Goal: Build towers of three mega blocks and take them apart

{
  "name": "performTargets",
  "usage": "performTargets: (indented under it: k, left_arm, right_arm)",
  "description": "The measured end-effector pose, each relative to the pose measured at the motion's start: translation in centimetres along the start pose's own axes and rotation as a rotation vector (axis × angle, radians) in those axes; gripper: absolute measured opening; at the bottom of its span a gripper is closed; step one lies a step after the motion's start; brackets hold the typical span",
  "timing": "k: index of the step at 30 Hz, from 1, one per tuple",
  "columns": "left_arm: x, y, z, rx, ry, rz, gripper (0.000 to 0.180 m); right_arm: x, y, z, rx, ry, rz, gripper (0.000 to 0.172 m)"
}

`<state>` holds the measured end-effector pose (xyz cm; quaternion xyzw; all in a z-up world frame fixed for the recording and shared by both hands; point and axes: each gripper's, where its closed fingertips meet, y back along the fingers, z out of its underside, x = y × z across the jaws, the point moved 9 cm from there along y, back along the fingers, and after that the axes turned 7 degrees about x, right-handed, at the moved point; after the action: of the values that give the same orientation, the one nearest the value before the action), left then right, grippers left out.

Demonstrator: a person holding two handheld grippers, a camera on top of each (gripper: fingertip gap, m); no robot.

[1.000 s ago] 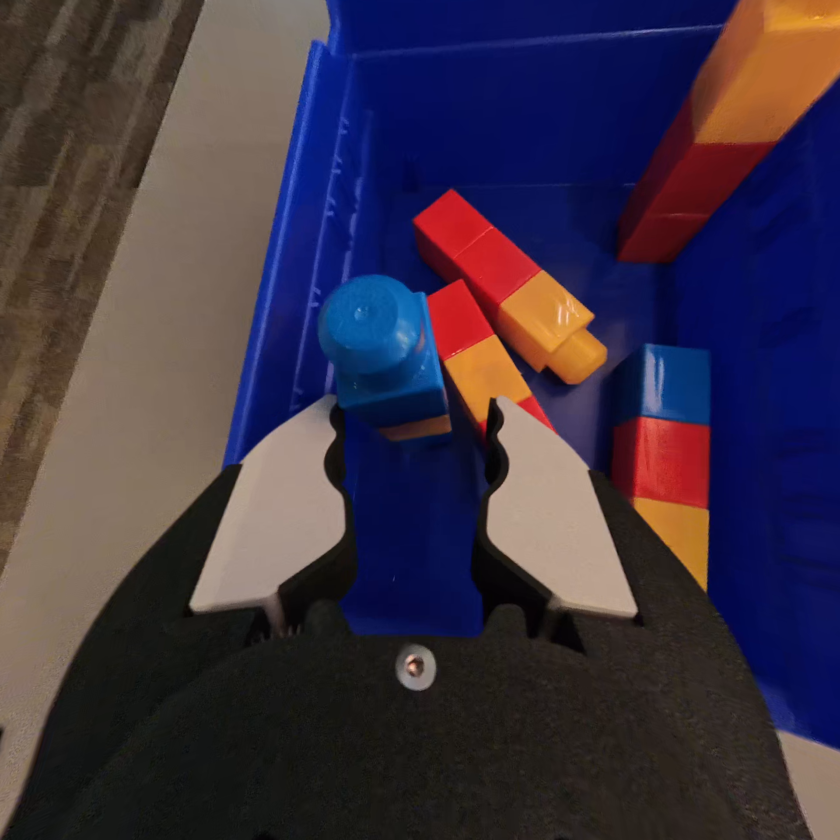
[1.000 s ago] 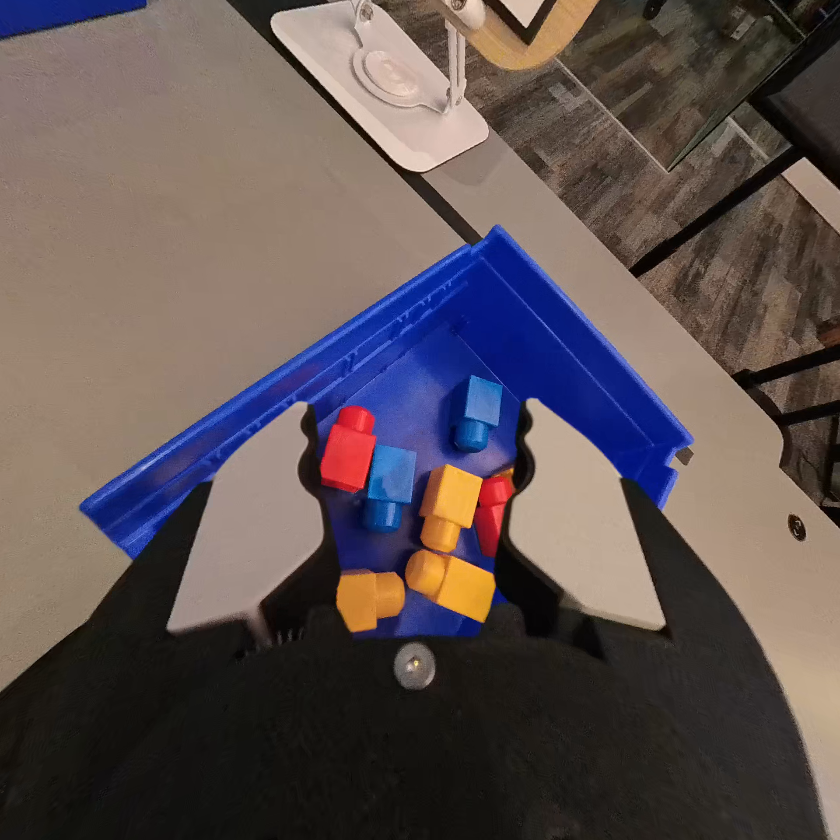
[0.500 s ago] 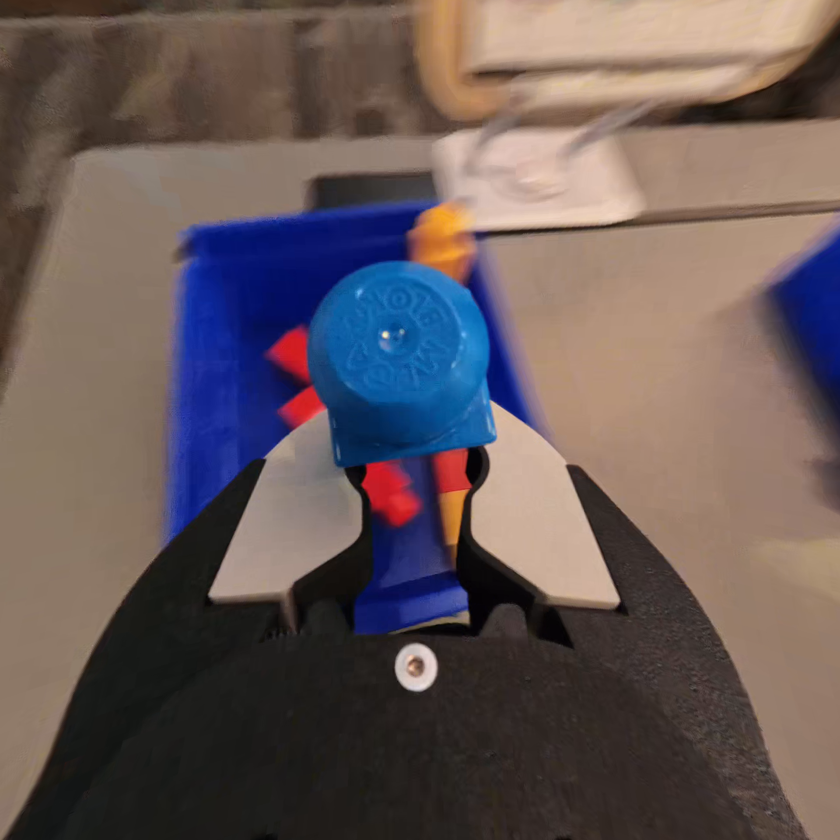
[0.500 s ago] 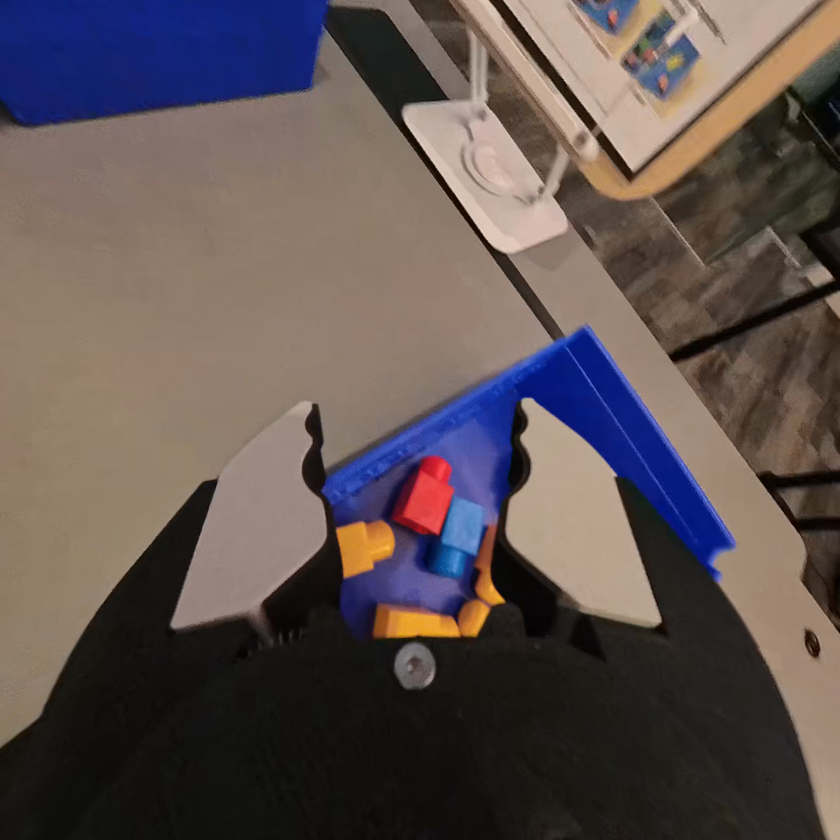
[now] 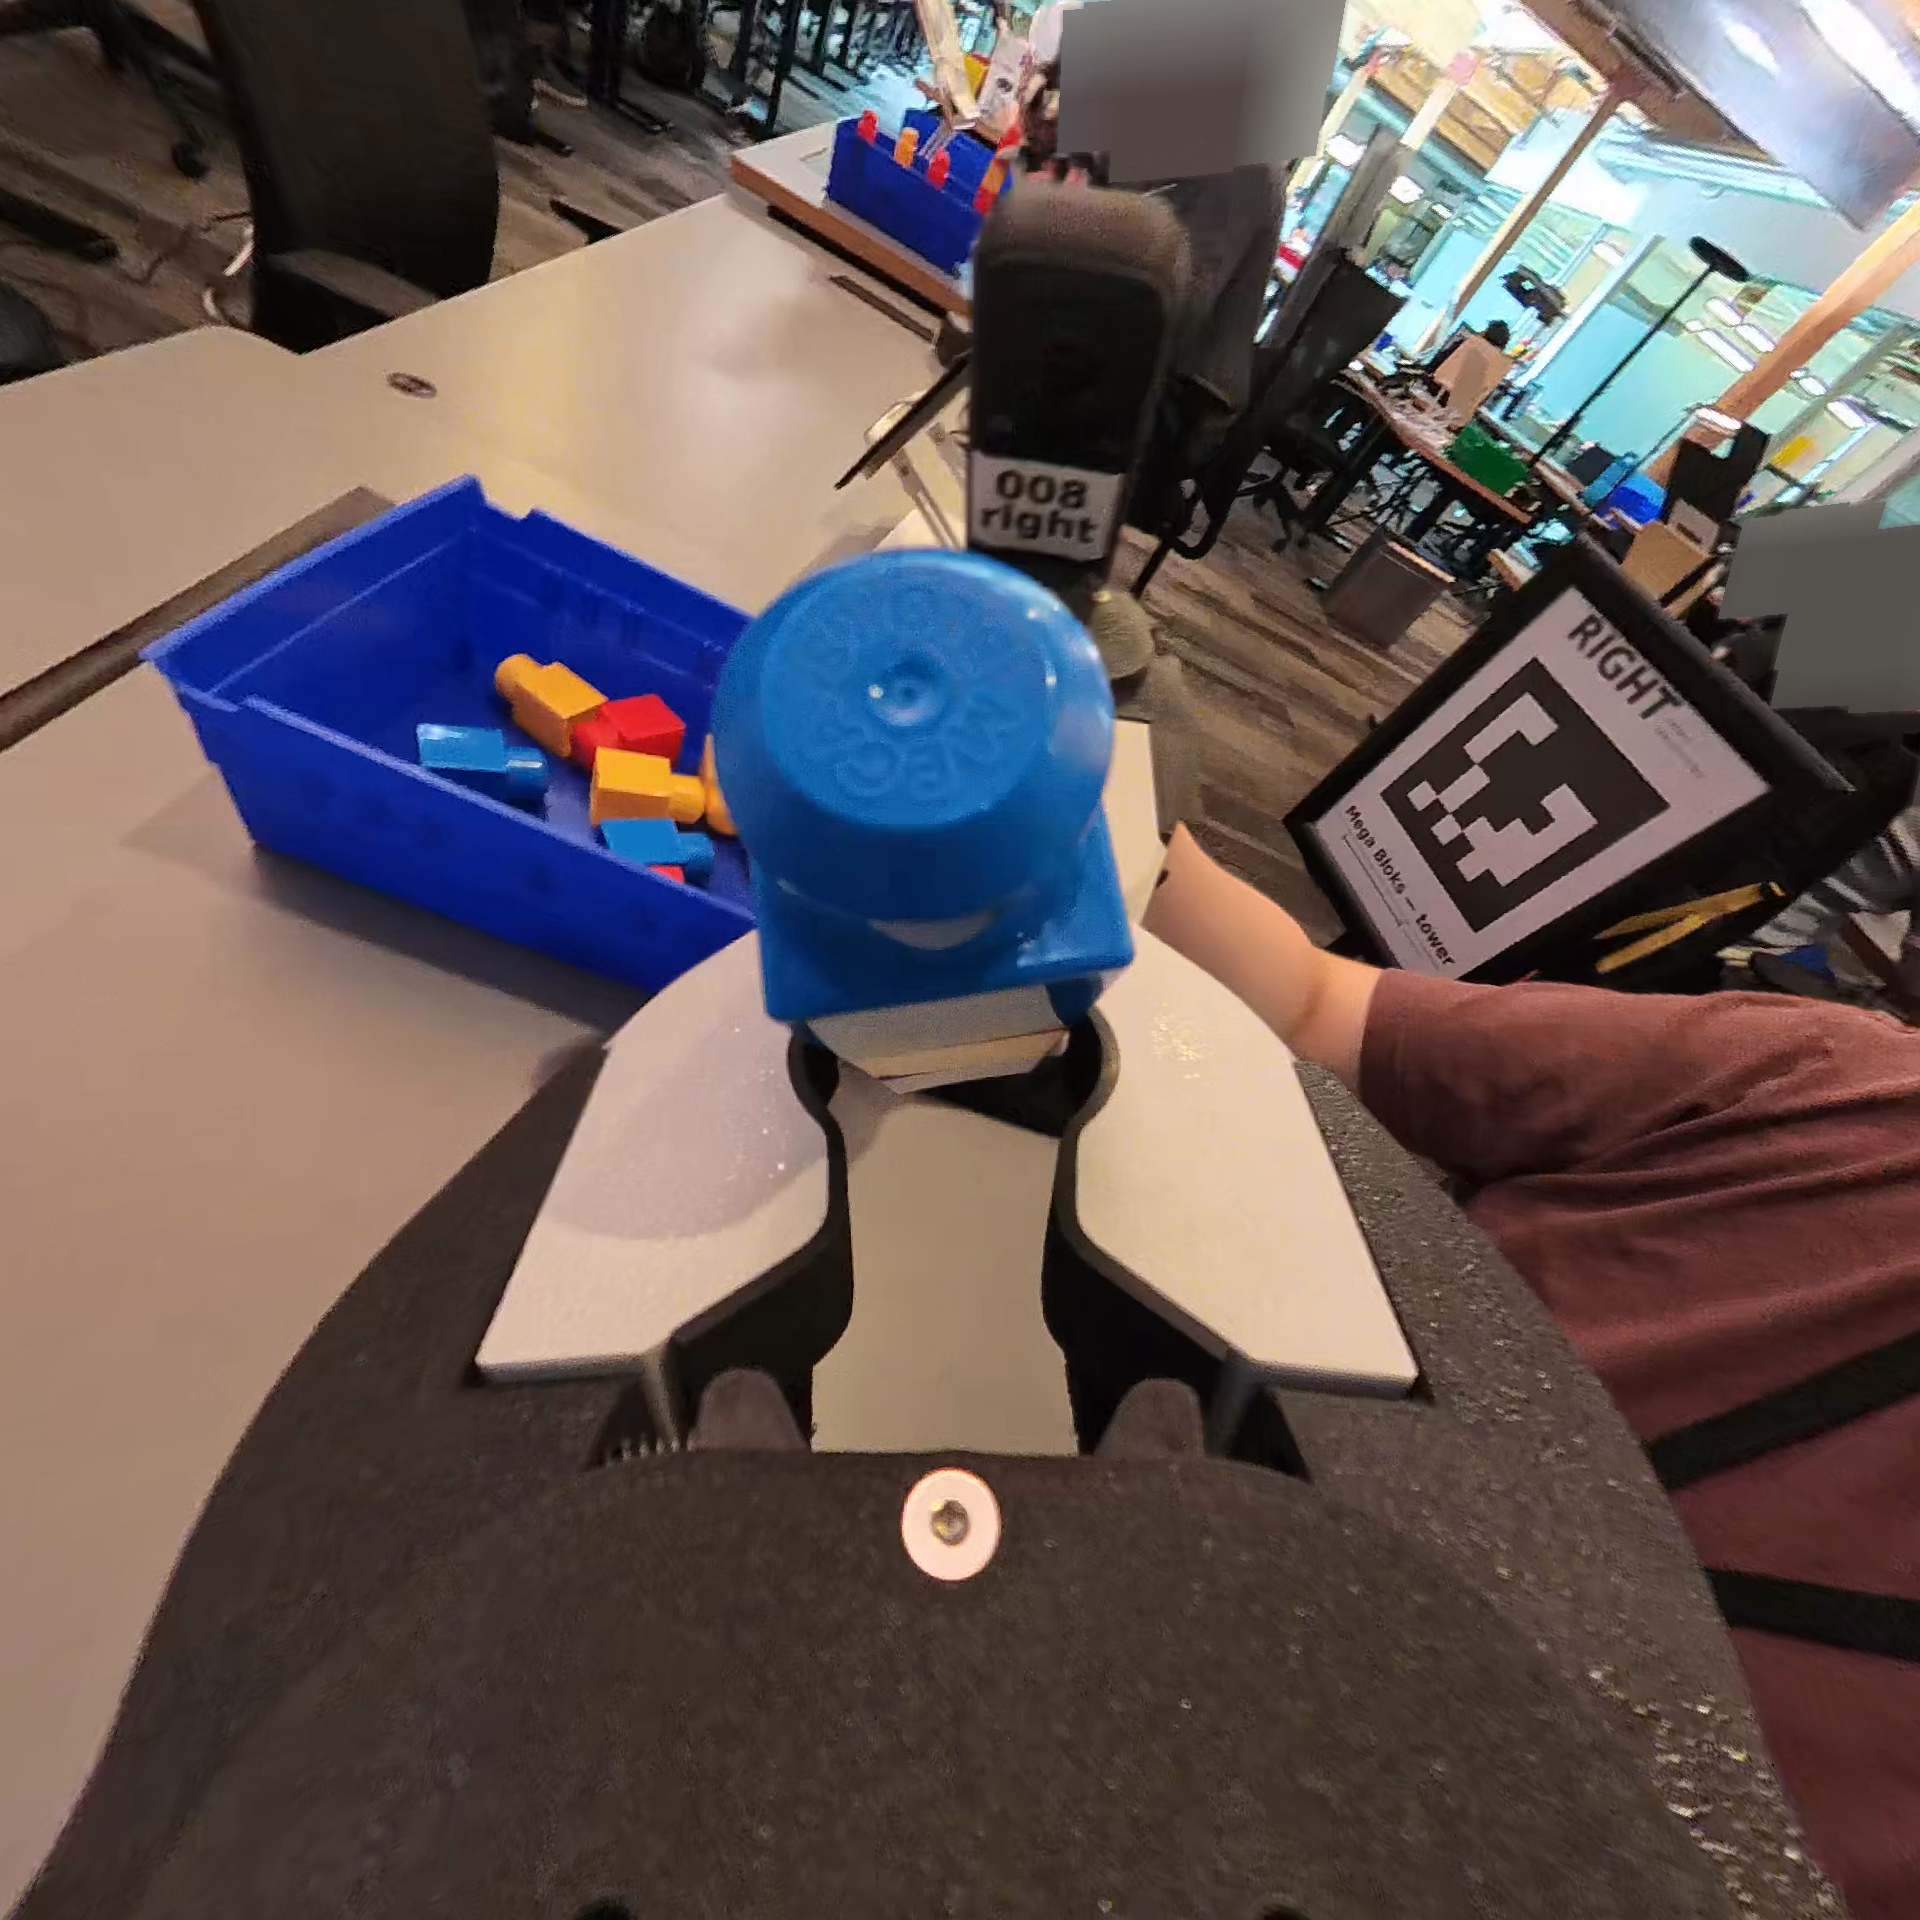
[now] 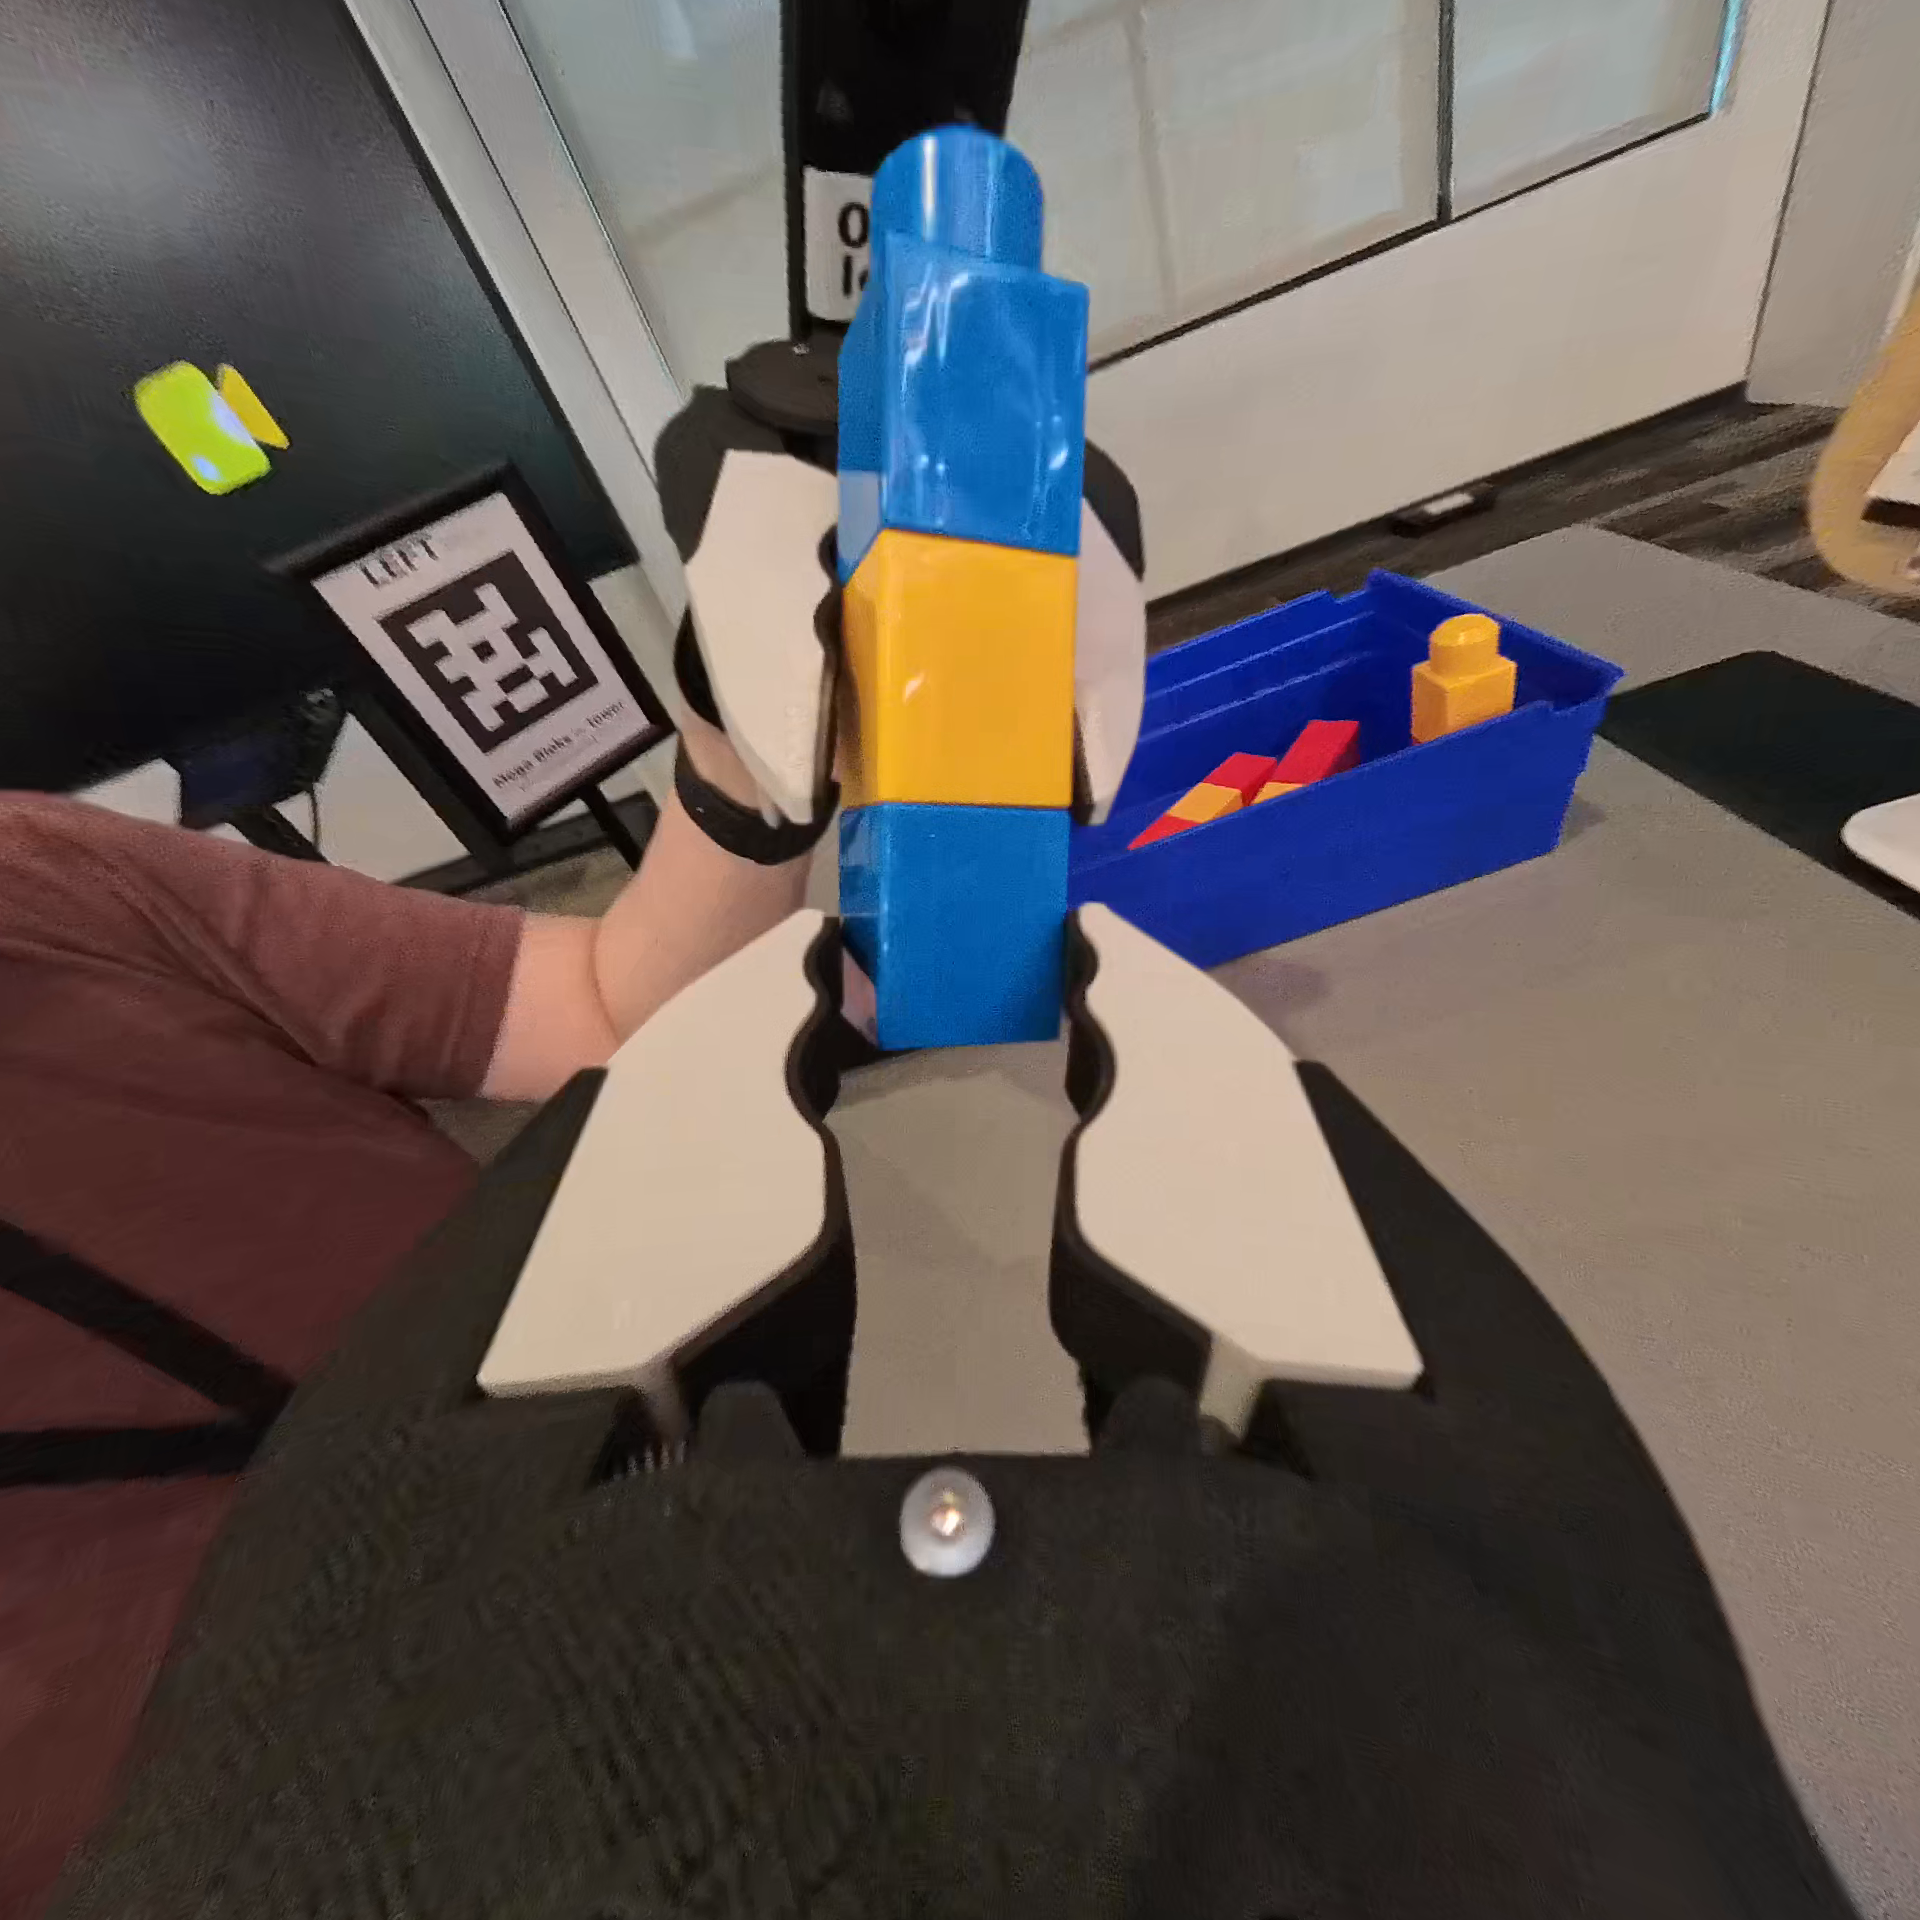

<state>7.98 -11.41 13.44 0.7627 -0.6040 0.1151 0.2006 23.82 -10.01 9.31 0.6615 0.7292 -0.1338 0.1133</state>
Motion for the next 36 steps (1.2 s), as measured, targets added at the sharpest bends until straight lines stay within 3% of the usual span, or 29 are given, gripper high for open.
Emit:
performTargets:
  k: [11,14,15,18,21,24,27,31,36]
  left_arm:
    - [-1.3,-6.1,-1.0,0.088,0.024,0.141,0.04]
    - [-2.4,-3.9,-3.1,0.292,0.044,0.124,0.04]
    - [-2.7,-3.4,-3.5,0.275,0.047,0.135,0.04]
    - [-3.2,-3.9,-2.9,0.127,-0.004,0.063,0.041]
    - [-3.1,-5.6,-1.6,-0.013,-0.002,0.082,0.04]
    - [-3.1,-6.9,-0.6,-0.113,-0.004,0.1,0.04]
    - [-3.1,-8.0,0.1,-0.201,0.0,0.129,0.04]
    - [-2.6,-9.6,0.8,-0.296,-0.027,0.16,0.04]
    - [-1.4,-10.6,1.3,-0.354,-0.053,0.211,0.04]
  right_arm:
    - [0.1,6.2,0.5,0.03,-0.113,0.1,0.036]
    - [0.4,8.3,2.3,0.01,-0.139,0.149,0.036]
    - [0.7,9.5,2.7,0.038,-0.158,0.173,0.036]
    - [3.6,14.9,4.0,0.052,-0.158,0.533,0.036]
    - [7.3,19.7,6.6,-0.167,-0.235,0.932,0.039]
    - [8.2,21.2,7.2,-0.192,-0.198,1.087,0.048]
    - [5.8,18.6,4.0,-0.031,-0.006,0.954,0.058]
    - [0.4,12.4,-1.6,0.202,0.083,0.4,0.061]
    - [0.4,8.3,-3.3,0.036,0.096,0.276,0.072]
